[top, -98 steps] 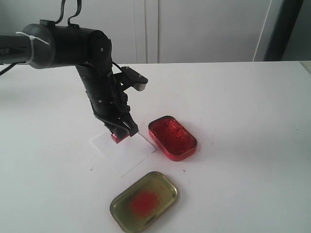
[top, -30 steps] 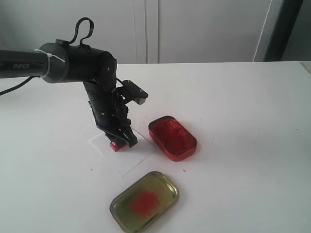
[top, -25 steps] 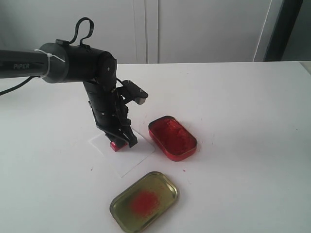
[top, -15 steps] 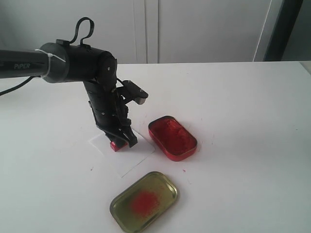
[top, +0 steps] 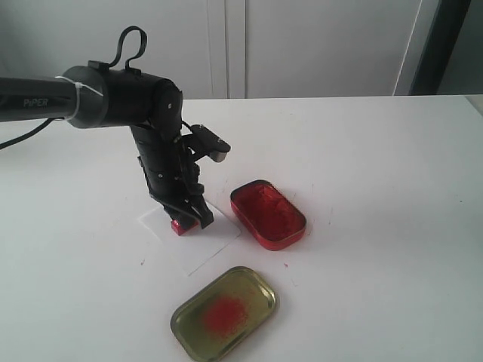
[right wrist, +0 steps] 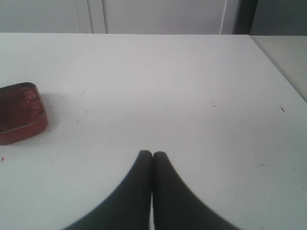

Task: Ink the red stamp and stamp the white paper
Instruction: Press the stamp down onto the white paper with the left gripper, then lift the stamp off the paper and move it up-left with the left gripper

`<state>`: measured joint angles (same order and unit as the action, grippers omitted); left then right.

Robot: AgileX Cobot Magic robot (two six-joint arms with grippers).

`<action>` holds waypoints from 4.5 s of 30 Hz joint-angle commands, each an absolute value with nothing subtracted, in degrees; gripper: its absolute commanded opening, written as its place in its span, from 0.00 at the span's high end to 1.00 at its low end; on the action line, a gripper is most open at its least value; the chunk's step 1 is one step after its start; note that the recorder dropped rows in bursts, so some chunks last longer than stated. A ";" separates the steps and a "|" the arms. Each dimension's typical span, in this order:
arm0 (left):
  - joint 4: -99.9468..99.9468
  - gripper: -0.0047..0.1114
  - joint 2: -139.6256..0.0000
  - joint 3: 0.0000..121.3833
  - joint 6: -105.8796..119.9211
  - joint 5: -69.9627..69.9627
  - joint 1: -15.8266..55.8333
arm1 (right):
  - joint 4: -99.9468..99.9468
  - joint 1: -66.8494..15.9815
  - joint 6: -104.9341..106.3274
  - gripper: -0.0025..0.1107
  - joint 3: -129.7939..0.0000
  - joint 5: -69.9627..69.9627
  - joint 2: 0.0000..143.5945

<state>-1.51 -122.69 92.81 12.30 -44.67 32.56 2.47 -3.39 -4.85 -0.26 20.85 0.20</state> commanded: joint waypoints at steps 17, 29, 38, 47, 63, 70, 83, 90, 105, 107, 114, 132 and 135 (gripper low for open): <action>-1.62 0.96 -125.66 93.32 11.94 -49.51 32.66 | 2.81 -3.42 -4.87 0.98 0.00 20.04 0.00; -1.62 0.96 -123.72 93.32 11.94 -50.09 32.66 | 2.81 -3.42 -4.87 0.98 0.00 20.04 0.00; -1.62 0.96 -121.32 93.32 11.94 -49.38 32.66 | 2.81 -3.42 -4.87 0.98 0.00 20.04 0.00; -1.62 0.96 -120.57 93.32 11.94 -49.26 32.66 | 2.81 -3.42 -4.87 0.98 0.00 20.04 0.00; -1.76 0.96 -117.34 93.32 11.94 -46.24 32.66 | 2.81 -3.42 -4.87 0.98 0.00 20.04 0.00; 0.00 0.96 -117.35 93.32 11.94 -46.11 32.66 | 2.81 -3.42 -4.87 0.98 0.00 20.04 0.00; 2.15 0.96 -119.40 93.08 11.94 -44.59 32.66 | 2.81 -3.42 -4.87 0.98 0.00 20.04 0.00; 3.54 0.96 -119.59 93.06 11.94 -44.80 31.91 | 2.81 -3.42 -4.87 0.98 0.00 20.04 0.00; 12.76 0.96 -120.36 92.58 15.40 -47.19 27.50 | 2.81 -3.42 -4.87 0.98 0.00 20.04 0.00; 12.76 0.96 -120.36 92.58 15.40 -47.19 27.50 | 2.81 -3.42 -4.87 0.98 0.00 20.04 0.00; 12.76 0.96 -120.34 92.58 15.40 -47.51 27.50 | 2.81 -3.42 -4.87 0.98 0.00 20.04 0.00; 13.73 0.96 -115.90 92.78 15.41 -47.96 27.29 | 2.81 -3.42 -4.87 0.98 0.00 20.04 0.00; 16.86 0.96 -115.90 92.78 16.52 -47.96 26.35 | 2.81 -3.42 -4.87 0.98 0.00 20.04 0.00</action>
